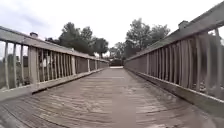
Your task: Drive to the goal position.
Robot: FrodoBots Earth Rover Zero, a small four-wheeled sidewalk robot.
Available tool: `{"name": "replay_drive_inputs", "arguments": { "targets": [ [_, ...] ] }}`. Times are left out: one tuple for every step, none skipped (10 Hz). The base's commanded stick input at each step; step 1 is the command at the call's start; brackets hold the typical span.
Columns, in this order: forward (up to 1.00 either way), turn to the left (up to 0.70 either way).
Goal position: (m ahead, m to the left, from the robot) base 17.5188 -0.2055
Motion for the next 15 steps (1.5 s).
{"name": "replay_drive_inputs", "arguments": {
  "targets": [
    [0.7,-0.15],
    [0.7,0.0],
    [0.7,0.0],
    [0.7,0.0],
    [0.7,0.0],
    [0.7,0.0],
    [0.7,0.0],
    [0.7,0.0],
    [0.7,0.0],
    [0.7,0.0],
    [0.7,0.0],
    [0.7,0.0],
    [0.7,0.0],
    [0.7,0.0],
    [0.7,0.0]
  ]
}}
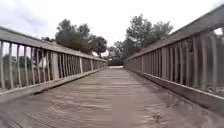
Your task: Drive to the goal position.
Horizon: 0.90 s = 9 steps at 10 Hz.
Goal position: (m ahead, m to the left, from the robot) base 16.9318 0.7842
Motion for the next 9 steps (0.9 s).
{"name": "replay_drive_inputs", "arguments": {
  "targets": [
    [0.7,0.0],
    [0.7,0.0],
    [0.7,0.0],
    [0.7,0.0],
    [0.7,0.0],
    [0.7,0.0],
    [0.7,0.0],
    [0.7,0.0],
    [0.7,0.0]
  ]
}}
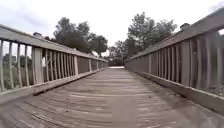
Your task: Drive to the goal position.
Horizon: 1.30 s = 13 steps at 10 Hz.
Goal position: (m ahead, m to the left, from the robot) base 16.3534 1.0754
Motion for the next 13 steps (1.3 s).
{"name": "replay_drive_inputs", "arguments": {
  "targets": [
    [0.7,0.0],
    [0.7,0.0],
    [0.7,0.0],
    [0.7,0.0],
    [0.7,0.0],
    [0.7,0.0],
    [0.7,0.0],
    [0.7,0.0],
    [0.7,0.0],
    [0.7,0.0],
    [0.7,0.0],
    [0.7,0.0],
    [0.7,0.0]
  ]
}}
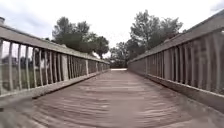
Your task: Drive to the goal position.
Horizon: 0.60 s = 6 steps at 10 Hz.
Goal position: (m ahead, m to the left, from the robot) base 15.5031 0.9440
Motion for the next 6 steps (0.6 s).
{"name": "replay_drive_inputs", "arguments": {
  "targets": [
    [0.7,0.0],
    [0.7,0.0],
    [0.7,0.0],
    [0.7,0.0],
    [0.7,0.0],
    [0.7,0.0]
  ]
}}
